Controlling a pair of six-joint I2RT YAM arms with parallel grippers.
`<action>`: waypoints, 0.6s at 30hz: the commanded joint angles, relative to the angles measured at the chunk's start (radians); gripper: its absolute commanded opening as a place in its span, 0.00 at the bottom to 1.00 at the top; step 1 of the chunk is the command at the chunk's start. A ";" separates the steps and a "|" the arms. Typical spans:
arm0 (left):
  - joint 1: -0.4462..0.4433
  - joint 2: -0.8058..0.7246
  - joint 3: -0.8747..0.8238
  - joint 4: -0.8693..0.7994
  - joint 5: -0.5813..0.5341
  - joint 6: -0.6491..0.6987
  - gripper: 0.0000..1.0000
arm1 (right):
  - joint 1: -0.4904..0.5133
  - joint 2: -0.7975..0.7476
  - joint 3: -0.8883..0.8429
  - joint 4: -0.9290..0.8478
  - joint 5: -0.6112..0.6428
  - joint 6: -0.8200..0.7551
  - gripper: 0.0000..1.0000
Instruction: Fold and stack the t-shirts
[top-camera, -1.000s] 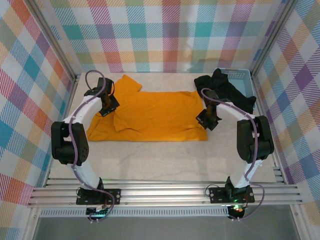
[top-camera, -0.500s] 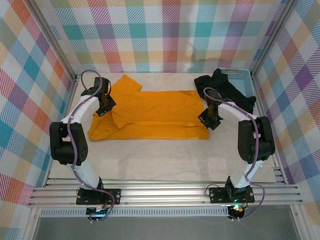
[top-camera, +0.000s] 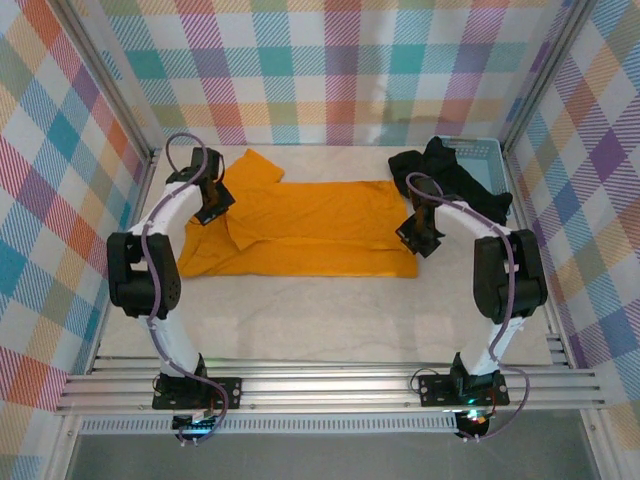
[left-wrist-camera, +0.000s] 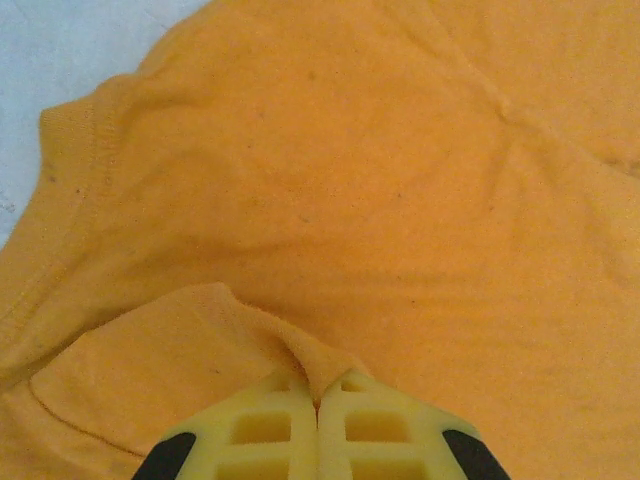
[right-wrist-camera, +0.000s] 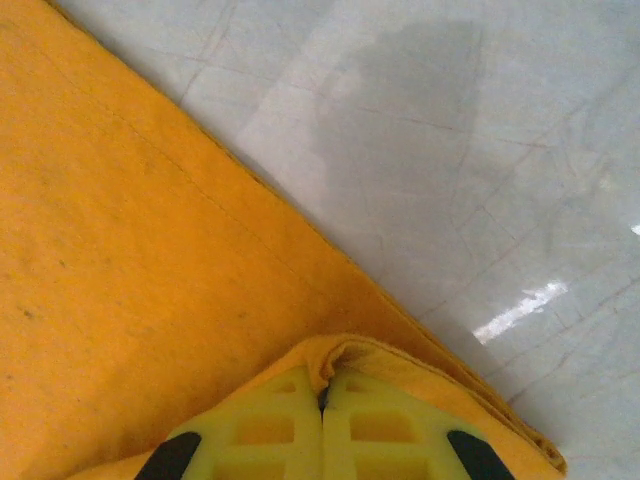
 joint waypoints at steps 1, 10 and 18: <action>0.020 0.033 0.044 -0.020 0.008 0.020 0.00 | -0.010 0.018 0.037 0.016 0.013 -0.008 0.16; 0.024 -0.144 -0.083 0.000 0.053 -0.031 0.65 | 0.006 -0.132 0.070 -0.023 0.019 -0.164 0.52; -0.002 -0.234 -0.426 0.158 0.299 -0.257 0.63 | 0.072 -0.298 -0.102 0.081 -0.186 -0.250 0.63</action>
